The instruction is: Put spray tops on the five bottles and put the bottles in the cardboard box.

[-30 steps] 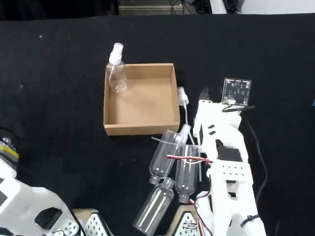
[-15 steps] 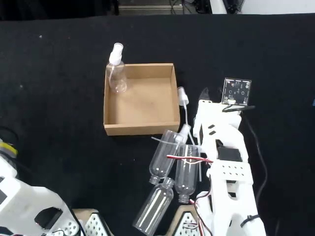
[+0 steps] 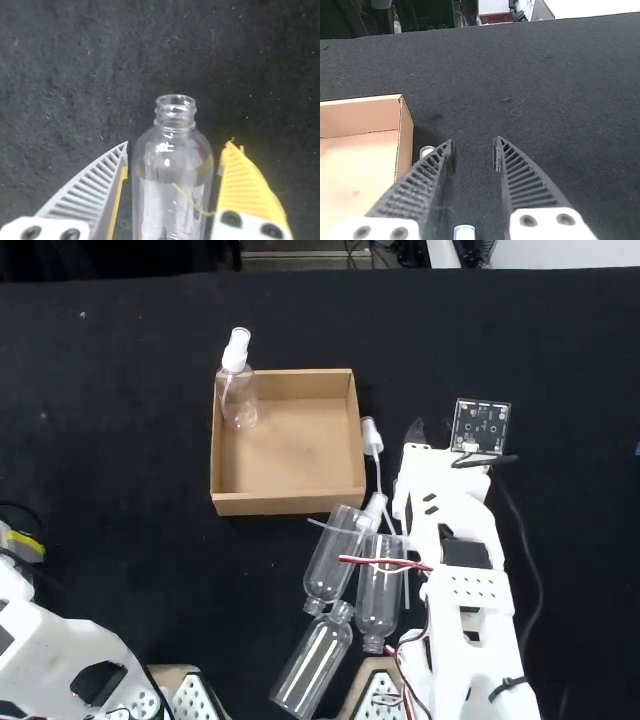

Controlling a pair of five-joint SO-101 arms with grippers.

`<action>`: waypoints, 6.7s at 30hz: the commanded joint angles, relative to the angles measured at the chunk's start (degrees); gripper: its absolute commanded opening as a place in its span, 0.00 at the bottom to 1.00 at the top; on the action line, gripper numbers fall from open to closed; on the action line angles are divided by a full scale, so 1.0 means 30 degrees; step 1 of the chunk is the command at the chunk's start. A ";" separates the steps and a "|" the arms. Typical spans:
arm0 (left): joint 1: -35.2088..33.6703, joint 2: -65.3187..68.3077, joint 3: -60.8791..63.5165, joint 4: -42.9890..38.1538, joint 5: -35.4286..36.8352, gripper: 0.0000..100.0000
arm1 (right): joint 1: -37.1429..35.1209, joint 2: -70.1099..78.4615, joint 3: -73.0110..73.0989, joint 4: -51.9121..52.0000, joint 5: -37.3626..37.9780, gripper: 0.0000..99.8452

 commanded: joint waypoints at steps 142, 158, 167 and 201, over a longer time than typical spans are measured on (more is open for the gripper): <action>1.2821 -1.1546 0.9304 -0.3223 1.2747 0.05 | -0.2813 1.8066 -1.8095 1.0989 -0.0674 0.18; 1.2821 -1.1429 0.9304 -0.3223 1.2747 0.05 | -0.2227 1.8974 -1.8007 1.0930 0.0176 0.18; 1.2791 -1.1429 0.9333 -0.3223 1.2747 0.05 | -0.0762 1.8828 -1.8095 1.0989 0.0176 0.18; 1.2791 -1.1370 0.9333 -0.3194 1.2747 0.05 | -0.3282 1.8974 -1.8007 1.0813 0.0000 0.18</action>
